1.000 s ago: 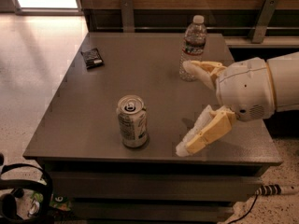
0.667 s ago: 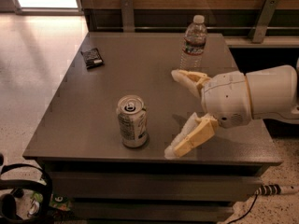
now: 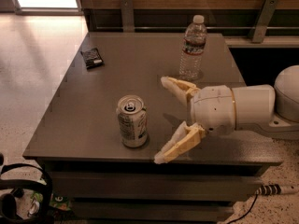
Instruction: Move 7up can near rxbar chocolate
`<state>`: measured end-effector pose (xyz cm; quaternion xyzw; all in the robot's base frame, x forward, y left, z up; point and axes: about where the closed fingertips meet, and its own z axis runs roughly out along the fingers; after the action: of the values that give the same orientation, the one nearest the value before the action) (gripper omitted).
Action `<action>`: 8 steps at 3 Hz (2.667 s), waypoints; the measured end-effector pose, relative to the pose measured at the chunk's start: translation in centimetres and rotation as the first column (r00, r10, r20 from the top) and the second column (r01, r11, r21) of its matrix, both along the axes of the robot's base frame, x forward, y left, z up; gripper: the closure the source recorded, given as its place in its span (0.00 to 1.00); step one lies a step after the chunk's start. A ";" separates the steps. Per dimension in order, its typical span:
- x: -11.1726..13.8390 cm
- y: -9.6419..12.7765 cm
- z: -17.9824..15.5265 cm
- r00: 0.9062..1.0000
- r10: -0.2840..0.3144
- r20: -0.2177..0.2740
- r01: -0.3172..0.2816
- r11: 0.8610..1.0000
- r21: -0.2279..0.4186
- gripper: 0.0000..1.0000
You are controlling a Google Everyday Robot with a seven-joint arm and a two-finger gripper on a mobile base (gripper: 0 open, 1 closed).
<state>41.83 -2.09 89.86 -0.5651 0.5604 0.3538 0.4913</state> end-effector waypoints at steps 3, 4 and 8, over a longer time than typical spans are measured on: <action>2.0 2.7 -2.3 0.996 0.053 -0.067 -0.045 0.992 0.119 0.00; 2.0 3.2 -2.4 0.995 0.073 -0.061 -0.062 0.983 0.171 0.00; 0.6 4.6 -3.3 0.992 0.097 -0.082 -0.083 0.984 0.160 0.64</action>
Offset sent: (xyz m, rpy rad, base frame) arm 0.0240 0.0237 -0.0336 0.0926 0.1030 0.0301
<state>42.41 2.54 86.53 -0.5331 0.5263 0.4433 0.4921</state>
